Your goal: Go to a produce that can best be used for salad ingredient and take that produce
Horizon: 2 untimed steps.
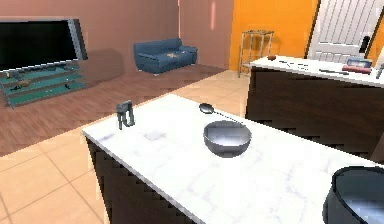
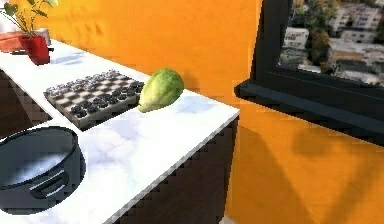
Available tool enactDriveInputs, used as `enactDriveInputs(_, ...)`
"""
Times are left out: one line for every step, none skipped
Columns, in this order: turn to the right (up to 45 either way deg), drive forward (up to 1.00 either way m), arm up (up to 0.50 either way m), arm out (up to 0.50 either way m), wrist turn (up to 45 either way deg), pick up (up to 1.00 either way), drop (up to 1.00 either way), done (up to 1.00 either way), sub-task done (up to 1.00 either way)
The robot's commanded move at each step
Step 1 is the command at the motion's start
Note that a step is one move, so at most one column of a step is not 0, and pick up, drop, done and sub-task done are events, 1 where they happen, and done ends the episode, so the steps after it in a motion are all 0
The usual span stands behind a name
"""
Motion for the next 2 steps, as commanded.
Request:
enactDriveInputs(0.0,0.00,0.50,0.00,0.0,0.00,0.00,0.00,0.00)
enactDriveInputs(0.0,0.00,0.38,0.00,0.0,0.00,0.00,0.00,0.00)
